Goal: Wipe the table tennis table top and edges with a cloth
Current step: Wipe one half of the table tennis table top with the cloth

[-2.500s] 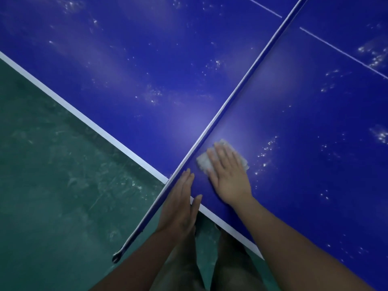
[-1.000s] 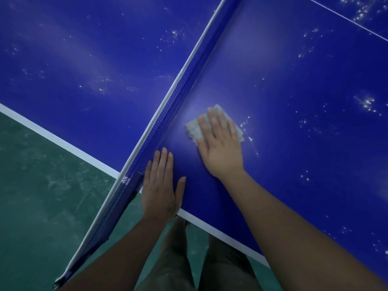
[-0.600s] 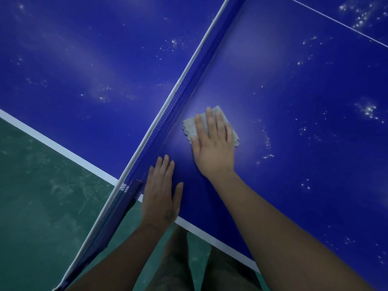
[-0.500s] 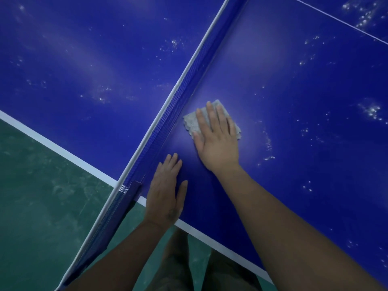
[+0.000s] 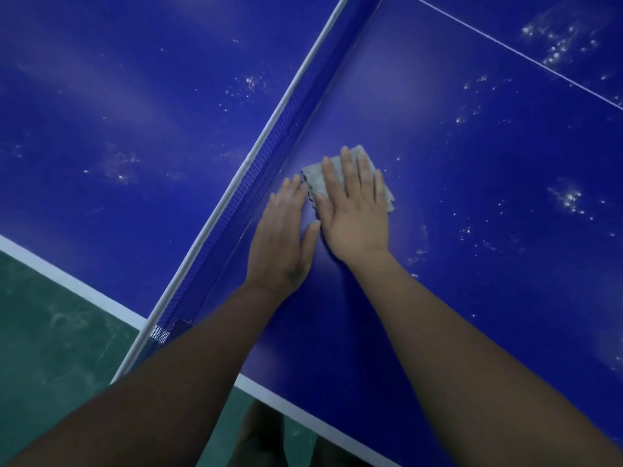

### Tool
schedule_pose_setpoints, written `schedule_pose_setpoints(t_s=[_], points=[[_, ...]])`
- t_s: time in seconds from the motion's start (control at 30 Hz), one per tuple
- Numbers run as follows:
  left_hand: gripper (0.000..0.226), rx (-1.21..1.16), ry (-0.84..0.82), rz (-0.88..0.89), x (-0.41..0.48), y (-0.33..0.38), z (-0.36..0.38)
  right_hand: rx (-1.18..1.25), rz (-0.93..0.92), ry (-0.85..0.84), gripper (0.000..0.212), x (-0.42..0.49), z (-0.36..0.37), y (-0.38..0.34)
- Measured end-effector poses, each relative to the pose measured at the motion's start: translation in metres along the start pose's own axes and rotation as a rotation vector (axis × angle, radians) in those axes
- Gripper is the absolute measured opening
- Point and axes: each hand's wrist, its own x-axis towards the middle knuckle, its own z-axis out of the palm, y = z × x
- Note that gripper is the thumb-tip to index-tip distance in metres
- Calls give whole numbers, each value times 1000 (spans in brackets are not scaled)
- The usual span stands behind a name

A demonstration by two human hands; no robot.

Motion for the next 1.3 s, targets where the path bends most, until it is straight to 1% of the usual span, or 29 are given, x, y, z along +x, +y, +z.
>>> schedule_pose_setpoints(t_s=[0.07,0.2,0.27,0.4,0.53,0.6,0.67,0.77,0.83,0.9,1.0,1.07,1.13,1.2,1.3], points=[[60,24,0,25,17,1,6,17,28,25,62,13,-1,13],[63,136,-44,87,53,3,23,-3,247,48,64,9,-9,59],[65,237,-76,115,67,5,30,-24,304,26,66,-1,-13,79],[70,397,-79,128,73,8,34,-65,287,10,68,-4,-14,84],[68,424,-98,119,74,8,33,-63,107,26,66,29,-9,68],[67,410,-94,106,74,6,32,-53,58,52,64,50,-9,70],[65,386,-73,107,73,6,33,-42,108,68,65,63,-11,85],[63,362,-56,112,73,8,33,-35,290,76,66,56,-17,114],[64,357,-57,111,74,8,33,-58,359,61,66,42,-20,123],[64,365,-56,107,75,8,34,-93,346,55,67,34,-19,118],[64,364,-55,106,74,8,34,-90,207,38,69,52,-15,101],[64,354,-54,108,74,8,35,-22,131,35,67,82,-15,97],[65,364,-63,97,75,8,35,49,93,22,63,113,-18,107],[65,375,-75,89,75,8,36,68,124,19,63,135,-23,127],[65,378,-88,83,75,9,35,72,287,48,66,129,-31,161]])
